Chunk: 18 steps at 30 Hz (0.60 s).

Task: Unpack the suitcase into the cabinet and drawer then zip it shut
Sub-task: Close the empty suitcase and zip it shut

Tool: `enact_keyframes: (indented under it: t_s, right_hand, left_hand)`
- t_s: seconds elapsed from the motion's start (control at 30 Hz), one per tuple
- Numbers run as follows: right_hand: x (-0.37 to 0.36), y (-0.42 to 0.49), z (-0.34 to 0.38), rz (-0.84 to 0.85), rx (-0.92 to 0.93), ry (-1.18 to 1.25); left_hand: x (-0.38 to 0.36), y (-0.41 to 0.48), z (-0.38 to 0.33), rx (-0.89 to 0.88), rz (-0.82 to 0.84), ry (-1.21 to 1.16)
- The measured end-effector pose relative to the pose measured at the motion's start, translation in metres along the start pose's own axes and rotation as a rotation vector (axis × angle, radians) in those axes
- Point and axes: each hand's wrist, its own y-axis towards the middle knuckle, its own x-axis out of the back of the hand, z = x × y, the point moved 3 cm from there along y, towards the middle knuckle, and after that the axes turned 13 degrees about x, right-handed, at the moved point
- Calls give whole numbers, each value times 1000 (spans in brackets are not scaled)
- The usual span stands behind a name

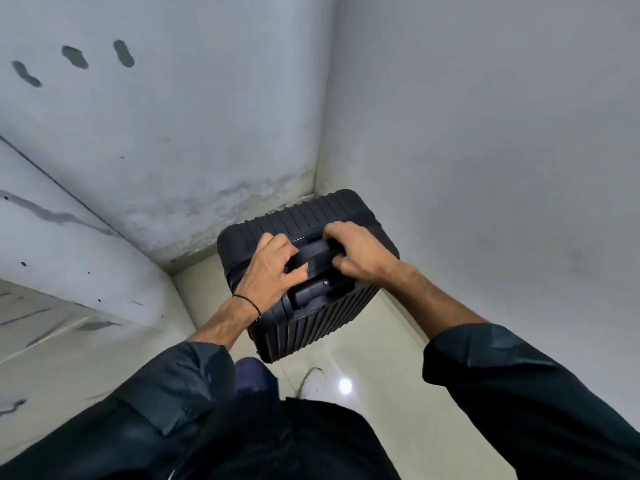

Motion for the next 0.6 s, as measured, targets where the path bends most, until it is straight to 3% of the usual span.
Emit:
enact_keyframes:
  t_s: [0.17,0.23,0.4,0.6]
  right_hand:
    - [6,100,-30,428,66,105]
    - [0,150,-41,510,95,75]
    - [-24,227,-56,579,66,-2]
    - [-42,280,-88,547,-31,7]
  left_hand:
    - [-10,39,50,121,44,73]
    - [-13,57,84,193,53,187]
    - [-14,97,142,410,237,276]
    - [-20,104,204,783,303,276]
